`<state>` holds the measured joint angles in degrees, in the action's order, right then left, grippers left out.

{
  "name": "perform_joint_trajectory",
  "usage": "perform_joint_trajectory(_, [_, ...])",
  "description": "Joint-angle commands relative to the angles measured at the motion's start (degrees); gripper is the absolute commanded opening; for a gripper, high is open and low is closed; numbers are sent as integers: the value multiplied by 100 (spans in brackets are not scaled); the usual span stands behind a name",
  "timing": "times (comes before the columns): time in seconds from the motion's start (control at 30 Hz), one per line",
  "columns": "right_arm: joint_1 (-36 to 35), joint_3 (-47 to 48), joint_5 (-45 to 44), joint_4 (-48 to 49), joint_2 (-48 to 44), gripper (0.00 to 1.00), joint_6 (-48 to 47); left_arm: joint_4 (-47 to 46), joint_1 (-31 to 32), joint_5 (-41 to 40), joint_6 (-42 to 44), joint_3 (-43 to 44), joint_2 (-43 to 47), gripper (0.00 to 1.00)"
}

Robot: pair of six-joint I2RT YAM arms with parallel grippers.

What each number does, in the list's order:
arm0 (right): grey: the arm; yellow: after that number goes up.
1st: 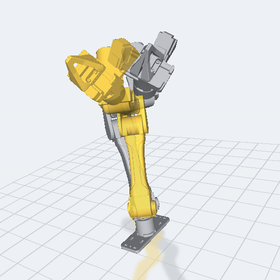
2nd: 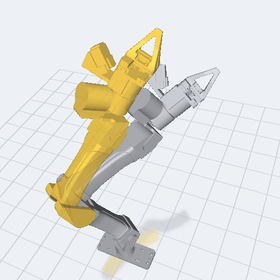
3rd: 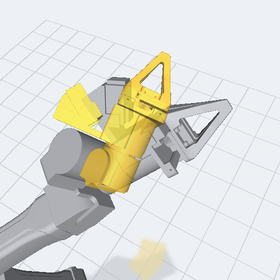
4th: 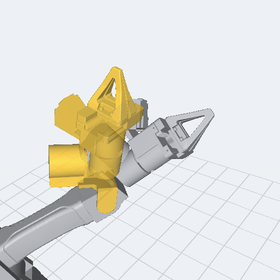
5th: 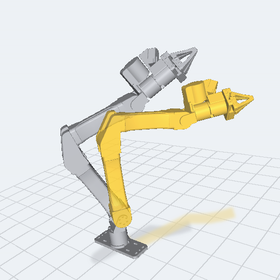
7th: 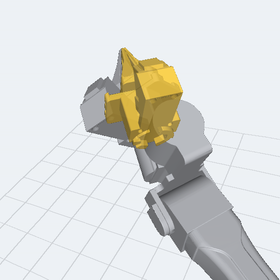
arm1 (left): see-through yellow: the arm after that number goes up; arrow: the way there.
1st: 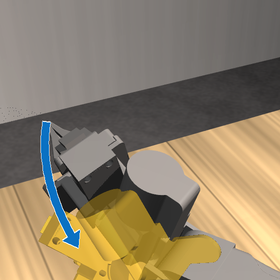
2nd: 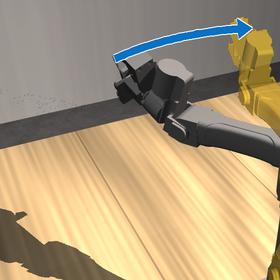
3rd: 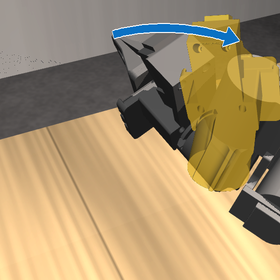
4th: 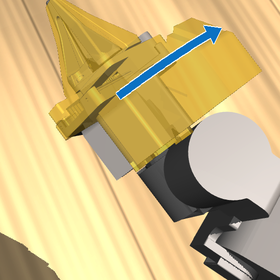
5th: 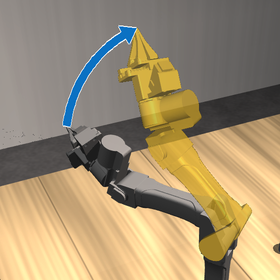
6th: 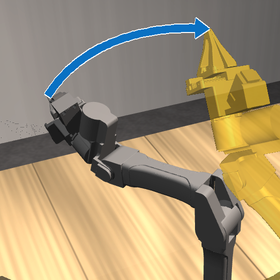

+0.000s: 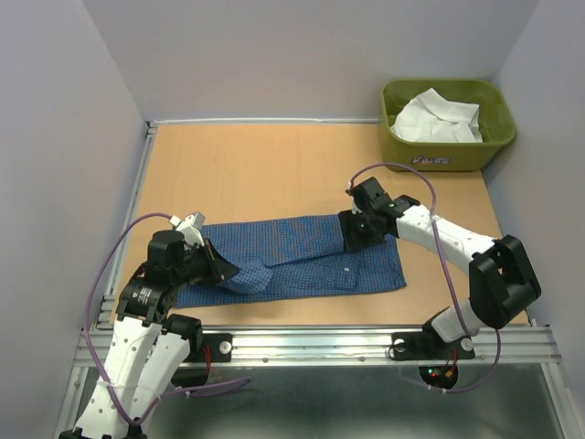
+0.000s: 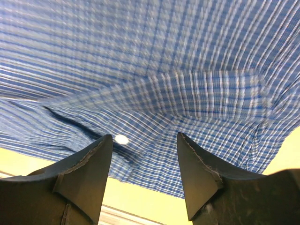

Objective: Fold and stack the long sleeve shirts
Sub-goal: Fold the shirt

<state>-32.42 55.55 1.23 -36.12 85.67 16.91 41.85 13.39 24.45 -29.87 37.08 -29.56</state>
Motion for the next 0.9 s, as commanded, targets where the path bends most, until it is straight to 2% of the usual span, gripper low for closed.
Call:
perform_joint_trajectory(0.0, [-53, 895, -440, -44, -86, 63, 85, -177, -20, 95, 42, -61, -6, 0])
perform_joint_trajectory(0.23, [-53, 1528, -826, -44, 573, 63, 129, -168, -20, 87, 51, -43, 3, 0])
perform_joint_trajectory(0.47, [-53, 1354, -1108, 70, 1259, 62, 137, -159, -20, 87, 60, -26, 3, 0])
perform_joint_trajectory(0.87, [-62, 361, -599, 61, 688, 52, 339, -300, -20, 78, 51, -17, -120, 0])
